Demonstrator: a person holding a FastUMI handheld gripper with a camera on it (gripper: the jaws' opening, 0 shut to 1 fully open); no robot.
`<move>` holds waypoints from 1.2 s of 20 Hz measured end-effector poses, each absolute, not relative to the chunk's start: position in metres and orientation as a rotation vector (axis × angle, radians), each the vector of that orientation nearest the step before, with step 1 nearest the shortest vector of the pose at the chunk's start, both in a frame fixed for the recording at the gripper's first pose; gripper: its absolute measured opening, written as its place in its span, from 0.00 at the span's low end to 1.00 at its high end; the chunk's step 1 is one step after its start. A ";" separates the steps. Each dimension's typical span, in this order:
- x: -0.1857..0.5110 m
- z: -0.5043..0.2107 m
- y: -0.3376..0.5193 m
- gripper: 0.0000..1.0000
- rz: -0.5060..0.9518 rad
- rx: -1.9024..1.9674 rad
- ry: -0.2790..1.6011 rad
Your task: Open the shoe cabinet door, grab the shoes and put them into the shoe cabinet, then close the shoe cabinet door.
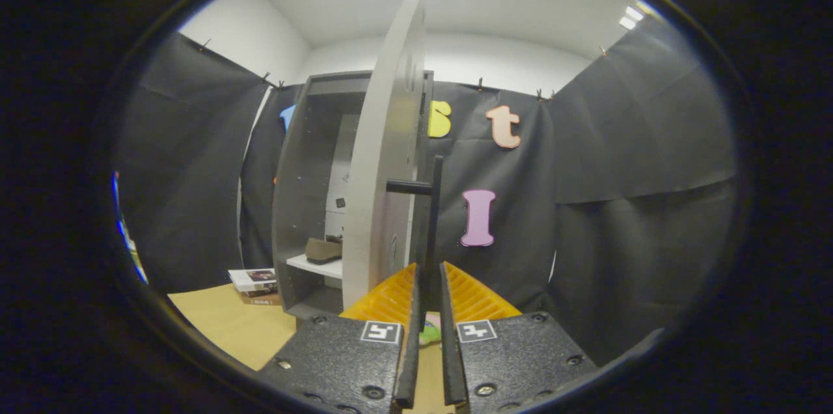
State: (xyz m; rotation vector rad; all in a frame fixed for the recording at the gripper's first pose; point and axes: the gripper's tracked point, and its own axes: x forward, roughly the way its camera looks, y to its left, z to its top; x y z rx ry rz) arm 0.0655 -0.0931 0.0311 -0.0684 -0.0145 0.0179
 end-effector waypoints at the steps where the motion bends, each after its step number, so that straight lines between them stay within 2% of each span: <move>1: 0.056 0.031 -0.090 0.21 0.042 -0.084 -0.024; 2: 0.048 0.035 -0.096 0.24 0.018 -0.108 -0.048; 3: 0.036 0.042 -0.104 0.41 -0.026 -0.125 -0.086; 6: -0.003 0.065 -0.111 0.73 -0.134 -0.104 -0.187; 7: -0.014 0.067 -0.101 0.92 -0.141 -0.120 -0.202; 10: -0.031 0.070 -0.057 0.93 -0.116 -0.180 -0.266; 13: -0.024 0.051 -0.007 0.94 -0.030 -0.179 -0.258; 15: -0.009 0.039 0.019 0.95 0.007 -0.176 -0.248; 19: 0.033 0.014 0.052 0.97 -0.008 -0.225 -0.248; 24: 0.082 -0.060 0.101 0.99 0.065 -0.201 -0.107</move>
